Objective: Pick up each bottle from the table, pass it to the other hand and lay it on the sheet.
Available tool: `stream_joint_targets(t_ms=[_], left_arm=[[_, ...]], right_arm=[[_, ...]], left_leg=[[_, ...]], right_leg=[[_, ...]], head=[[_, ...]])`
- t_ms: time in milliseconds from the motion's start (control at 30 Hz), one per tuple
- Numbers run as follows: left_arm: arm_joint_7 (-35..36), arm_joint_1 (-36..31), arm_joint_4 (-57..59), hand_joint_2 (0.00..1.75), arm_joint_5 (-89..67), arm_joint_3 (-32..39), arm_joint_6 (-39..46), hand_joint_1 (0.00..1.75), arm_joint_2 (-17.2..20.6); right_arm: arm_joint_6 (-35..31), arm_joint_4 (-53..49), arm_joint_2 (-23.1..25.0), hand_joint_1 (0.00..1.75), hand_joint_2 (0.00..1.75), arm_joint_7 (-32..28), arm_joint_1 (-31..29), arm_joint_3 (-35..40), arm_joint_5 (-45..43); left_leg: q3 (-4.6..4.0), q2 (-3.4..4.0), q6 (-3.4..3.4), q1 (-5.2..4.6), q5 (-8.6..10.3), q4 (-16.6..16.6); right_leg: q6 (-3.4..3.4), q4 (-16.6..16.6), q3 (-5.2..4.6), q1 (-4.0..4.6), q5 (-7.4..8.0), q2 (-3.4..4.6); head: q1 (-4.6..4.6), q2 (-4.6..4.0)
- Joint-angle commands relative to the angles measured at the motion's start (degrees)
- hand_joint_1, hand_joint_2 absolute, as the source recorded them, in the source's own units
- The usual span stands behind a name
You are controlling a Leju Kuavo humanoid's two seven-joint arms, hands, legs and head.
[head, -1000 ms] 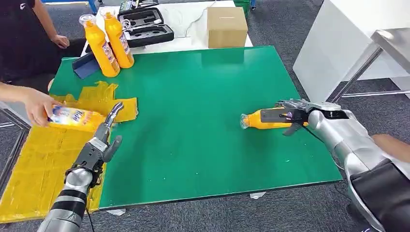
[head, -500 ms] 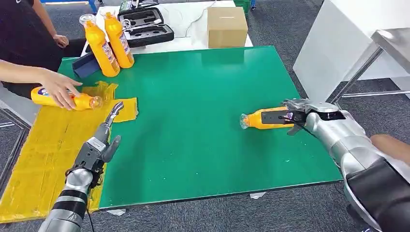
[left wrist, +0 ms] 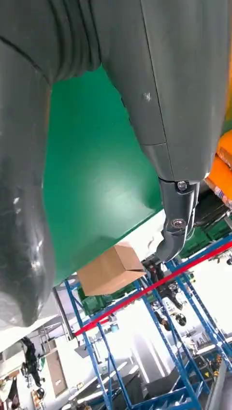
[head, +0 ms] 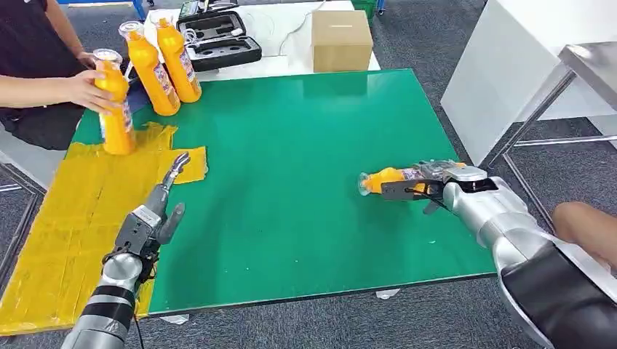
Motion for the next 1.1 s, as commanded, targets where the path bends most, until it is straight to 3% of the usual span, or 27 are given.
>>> stream_joint_targets(t_ms=[33,267,300,533,767,933,1100], left_arm=[[0.5,-2.4,3.5,0.0,0.8,-0.6,-0.7,0.0,-0.6],[0.5,-3.5,5.0,0.0,1.7,-1.3,-1.3,0.0,-1.0],[0.5,-3.8,5.4,0.0,1.7,-1.4,-1.3,0.0,-1.1],[0.5,-4.1,5.9,0.0,1.7,-1.5,-1.3,0.0,-1.2],[0.7,-4.4,6.1,0.0,2.0,-1.9,-1.2,0.0,-1.7],[0.7,-4.4,6.2,0.0,2.0,-2.0,-1.2,0.0,-1.7],[1.1,-6.0,7.2,0.0,2.0,-3.0,-1.9,0.0,-2.5]], right_arm=[[-0.2,5.6,4.9,0.0,1.75,3.7,4.3,2.6,1.9],[1.1,6.7,6.2,0.02,1.75,6.1,5.5,1.3,3.5],[1.7,6.8,6.5,1.75,1.75,6.1,5.6,0.9,3.4],[1.6,6.8,7.1,1.75,1.75,6.5,5.9,0.5,3.3],[-1.6,6.1,12.3,1.75,1.75,7.8,6.5,-2.7,2.2],[-1.5,6.2,12.4,1.75,1.75,8.2,6.3,-2.8,2.3],[-1.8,6.1,18.6,1.75,1.75,8.4,5.0,-4.1,2.1]], left_leg=[[0.43,0.03,-0.13,0.16,-0.2,0.0],[0.32,-0.07,-0.11,0.13,-0.17,0.0],[0.27,0.0,-0.07,0.11,-0.09,0.0],[0.53,0.03,-0.16,0.15,-0.15,0.0],[0.6,0.12,-0.14,0.11,-0.04,0.0],[0.69,0.32,-0.23,0.22,-0.11,0.0],[0.69,0.7,-0.3,0.28,-0.15,0.0]], right_leg=[[-0.18,-0.1,0.48,0.17,-0.13,0.02],[-0.16,0.0,0.35,0.13,-0.16,-0.06],[-0.09,-0.1,0.28,0.1,-0.07,-0.02],[-0.2,-0.1,0.46,0.15,-0.06,0.06],[-0.25,-0.1,0.45,0.1,0.05,0.19],[-0.39,-0.1,0.5,0.21,0.07,0.3],[-0.51,-0.1,0.38,0.3,0.17,0.68]], head=[[0.02,0.0],[0.0,0.0],[-0.02,0.0],[0.0,0.0],[0.02,0.0],[0.0,0.0],[0.02,0.0]])
